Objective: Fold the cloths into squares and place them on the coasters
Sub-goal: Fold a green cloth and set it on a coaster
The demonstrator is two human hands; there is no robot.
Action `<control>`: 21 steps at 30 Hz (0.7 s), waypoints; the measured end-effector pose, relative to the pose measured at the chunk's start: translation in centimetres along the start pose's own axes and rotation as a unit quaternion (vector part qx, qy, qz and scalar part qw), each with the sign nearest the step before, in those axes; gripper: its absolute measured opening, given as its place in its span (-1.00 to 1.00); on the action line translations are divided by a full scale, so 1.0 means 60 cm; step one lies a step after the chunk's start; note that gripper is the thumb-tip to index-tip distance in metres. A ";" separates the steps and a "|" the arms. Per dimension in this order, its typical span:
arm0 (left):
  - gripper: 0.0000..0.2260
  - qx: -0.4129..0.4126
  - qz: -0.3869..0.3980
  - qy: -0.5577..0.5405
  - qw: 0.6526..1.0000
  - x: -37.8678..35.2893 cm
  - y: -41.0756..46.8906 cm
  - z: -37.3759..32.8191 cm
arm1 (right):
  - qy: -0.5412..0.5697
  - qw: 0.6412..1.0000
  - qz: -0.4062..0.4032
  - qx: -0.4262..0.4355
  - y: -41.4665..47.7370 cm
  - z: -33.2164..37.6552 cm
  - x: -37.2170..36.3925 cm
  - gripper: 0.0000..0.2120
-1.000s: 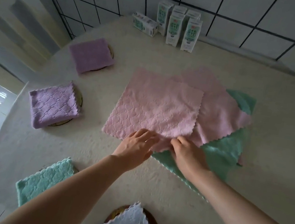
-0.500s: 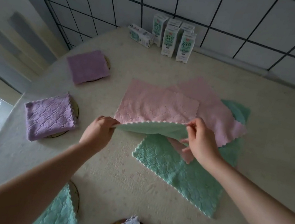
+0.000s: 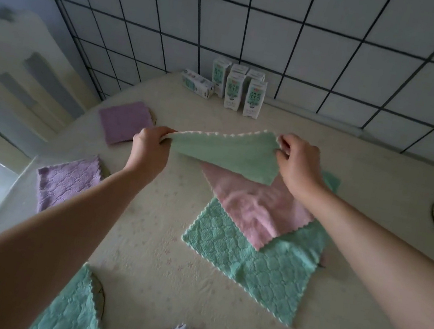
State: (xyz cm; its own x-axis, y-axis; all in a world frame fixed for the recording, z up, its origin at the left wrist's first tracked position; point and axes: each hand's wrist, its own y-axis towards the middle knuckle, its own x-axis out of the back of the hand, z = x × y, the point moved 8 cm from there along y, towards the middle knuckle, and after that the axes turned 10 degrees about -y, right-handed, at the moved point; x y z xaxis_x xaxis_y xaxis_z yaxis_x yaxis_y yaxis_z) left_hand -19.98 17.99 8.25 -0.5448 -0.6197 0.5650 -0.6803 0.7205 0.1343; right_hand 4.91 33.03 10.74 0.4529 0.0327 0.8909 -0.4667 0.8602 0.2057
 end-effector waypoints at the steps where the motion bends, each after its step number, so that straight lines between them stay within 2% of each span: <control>1: -0.69 -0.015 -0.008 0.000 1.000 0.005 0.000 -0.022 | -0.001 1.000 -0.018 0.006 0.006 -0.001 0.020 -0.92; 7: -0.72 -0.140 -0.062 -0.004 0.988 0.015 -0.062 -0.131 | 0.030 0.993 -0.106 0.053 -0.030 -0.028 0.145 -0.69; 11: -0.74 -0.166 -0.072 -0.003 0.983 -0.016 -0.171 -0.162 | 0.051 0.988 -0.119 0.083 -0.113 -0.091 0.199 -0.64; 18: -0.73 -0.170 -0.013 -0.001 0.985 -0.135 -0.426 -0.156 | 0.062 0.994 -0.031 0.079 -0.319 -0.265 0.188 -0.56; 21: -0.71 -0.134 0.017 0.005 0.991 -0.184 -0.532 -0.130 | 0.054 0.995 0.010 0.083 -0.408 -0.327 0.176 -0.58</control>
State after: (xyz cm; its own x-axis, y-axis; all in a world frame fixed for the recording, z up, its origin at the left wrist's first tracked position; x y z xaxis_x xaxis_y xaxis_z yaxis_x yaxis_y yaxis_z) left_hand 11.57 4.29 4.05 -0.5590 -0.5916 0.5810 -0.5060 0.7985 0.3262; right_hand 36.03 22.31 7.14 0.5164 0.1108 0.8491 -0.5911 0.7635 0.2599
